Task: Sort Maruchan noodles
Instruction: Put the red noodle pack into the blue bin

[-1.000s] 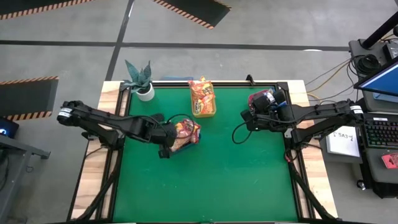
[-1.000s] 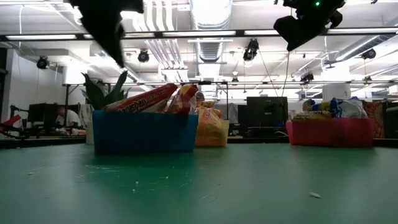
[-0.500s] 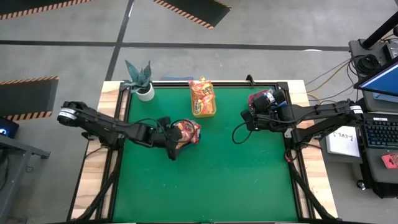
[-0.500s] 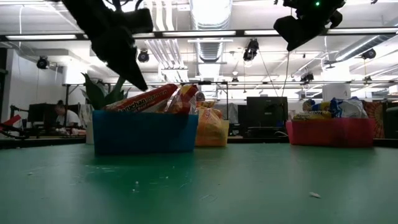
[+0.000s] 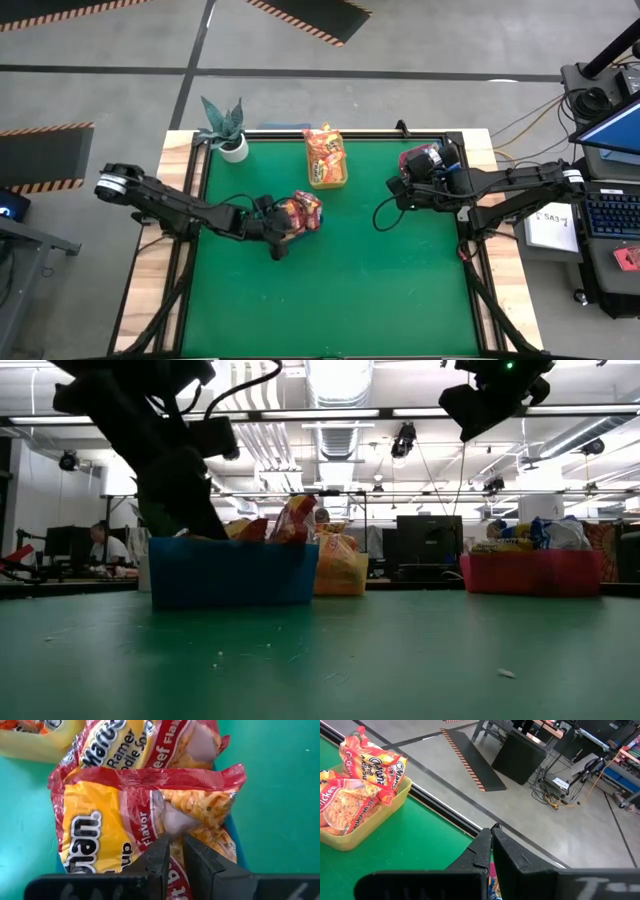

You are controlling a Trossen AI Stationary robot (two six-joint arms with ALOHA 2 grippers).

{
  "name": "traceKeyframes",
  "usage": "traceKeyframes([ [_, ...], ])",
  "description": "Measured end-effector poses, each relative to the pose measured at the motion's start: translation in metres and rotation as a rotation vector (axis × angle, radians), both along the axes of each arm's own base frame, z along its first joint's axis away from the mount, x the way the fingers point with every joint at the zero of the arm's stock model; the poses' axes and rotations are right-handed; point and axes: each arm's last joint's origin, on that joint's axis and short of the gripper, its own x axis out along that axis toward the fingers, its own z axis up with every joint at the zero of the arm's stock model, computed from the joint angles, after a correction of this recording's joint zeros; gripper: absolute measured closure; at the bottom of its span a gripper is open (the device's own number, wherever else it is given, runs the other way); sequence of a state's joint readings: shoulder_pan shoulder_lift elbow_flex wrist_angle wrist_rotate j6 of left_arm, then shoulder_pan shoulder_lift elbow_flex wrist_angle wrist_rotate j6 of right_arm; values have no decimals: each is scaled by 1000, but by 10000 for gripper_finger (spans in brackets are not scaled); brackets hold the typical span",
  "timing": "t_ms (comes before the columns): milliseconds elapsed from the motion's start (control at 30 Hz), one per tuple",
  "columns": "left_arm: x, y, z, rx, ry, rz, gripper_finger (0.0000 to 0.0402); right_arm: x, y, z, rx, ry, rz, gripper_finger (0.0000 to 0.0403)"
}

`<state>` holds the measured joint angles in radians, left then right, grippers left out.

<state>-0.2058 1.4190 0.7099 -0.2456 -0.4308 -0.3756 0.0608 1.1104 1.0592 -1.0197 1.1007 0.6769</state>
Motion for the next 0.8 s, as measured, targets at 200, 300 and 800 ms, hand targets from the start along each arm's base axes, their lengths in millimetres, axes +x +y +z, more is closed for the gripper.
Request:
traceKeyframes([
  [200,13,-1,30,98,-21,-64,365,0,0,0,0,-1,0,394],
  [300,15,1,38,207,-2,-47,365,0,0,0,0,-4,0,394],
  [800,-6,25,-3,176,47,159,365,1,0,0,0,-6,0,394],
])
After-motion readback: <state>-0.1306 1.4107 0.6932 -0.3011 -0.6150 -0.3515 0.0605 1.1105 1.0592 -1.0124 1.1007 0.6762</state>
